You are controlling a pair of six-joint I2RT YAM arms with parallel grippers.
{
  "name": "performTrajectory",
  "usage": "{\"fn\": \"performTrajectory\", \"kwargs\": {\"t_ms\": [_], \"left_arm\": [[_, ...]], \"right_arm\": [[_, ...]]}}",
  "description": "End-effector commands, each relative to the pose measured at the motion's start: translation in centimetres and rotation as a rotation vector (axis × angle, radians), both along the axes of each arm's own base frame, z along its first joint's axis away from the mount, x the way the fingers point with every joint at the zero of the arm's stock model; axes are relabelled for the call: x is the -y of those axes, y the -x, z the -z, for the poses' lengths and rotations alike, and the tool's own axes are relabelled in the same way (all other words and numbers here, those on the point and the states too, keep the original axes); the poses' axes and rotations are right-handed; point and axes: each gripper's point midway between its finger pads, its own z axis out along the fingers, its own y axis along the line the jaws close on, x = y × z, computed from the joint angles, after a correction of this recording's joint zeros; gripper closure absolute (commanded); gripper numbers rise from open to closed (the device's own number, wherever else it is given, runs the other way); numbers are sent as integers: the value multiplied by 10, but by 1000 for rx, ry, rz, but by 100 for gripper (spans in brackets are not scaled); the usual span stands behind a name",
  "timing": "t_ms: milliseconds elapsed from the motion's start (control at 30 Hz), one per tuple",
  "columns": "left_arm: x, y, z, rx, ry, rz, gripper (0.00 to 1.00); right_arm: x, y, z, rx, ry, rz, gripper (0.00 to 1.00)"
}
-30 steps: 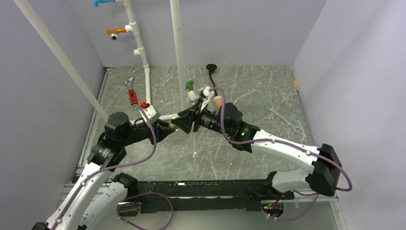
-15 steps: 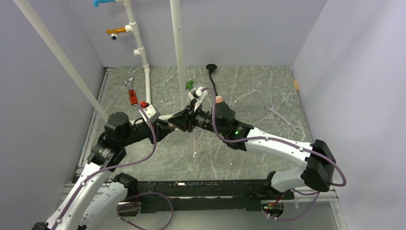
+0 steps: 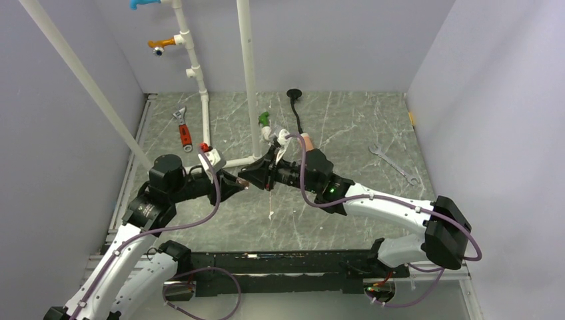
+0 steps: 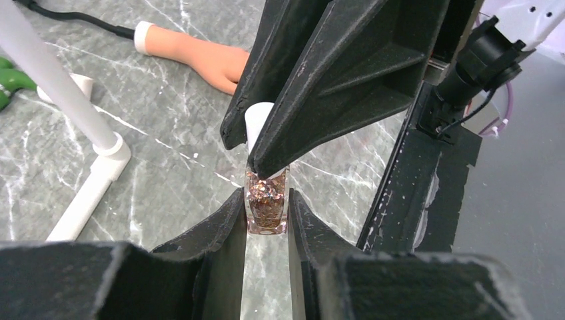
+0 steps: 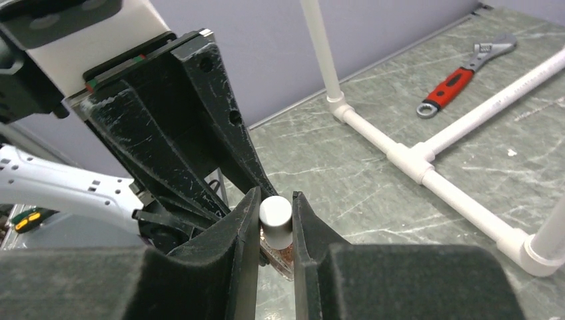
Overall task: Paint the nails
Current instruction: Unscrew the nail polish bottle.
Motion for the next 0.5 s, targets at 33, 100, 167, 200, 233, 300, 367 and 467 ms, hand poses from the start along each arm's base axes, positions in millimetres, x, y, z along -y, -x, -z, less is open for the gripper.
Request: {"fn": "performTrajectory", "kwargs": {"t_ms": [33,100,167,200,233,300,367,467], "left_arm": [[12,16,-36,104,67,140,100],[14,21,-37,100,75,169,100],[16,25,-39,98,83,196,100],[17,27,-39,98,85,209,100],[18,29,-39,94,90,222,100],[20,36,-41,91,102,269,100],[22,42,-42,88,111,309,100],[23,45,-44,93,117,326,100]], "right_arm": [[4,50,-39,171,-170,-229,97],[8,60,-43,225,-212,-267,98],[10,67,-45,266,-238,-299,98],[11,70,-45,289,-242,-313,98],[11,72,-46,310,-246,-327,98],[10,78,-47,354,-256,-367,98],[7,84,-48,383,-263,-412,98],[3,91,-49,406,-264,-473,97]]}}
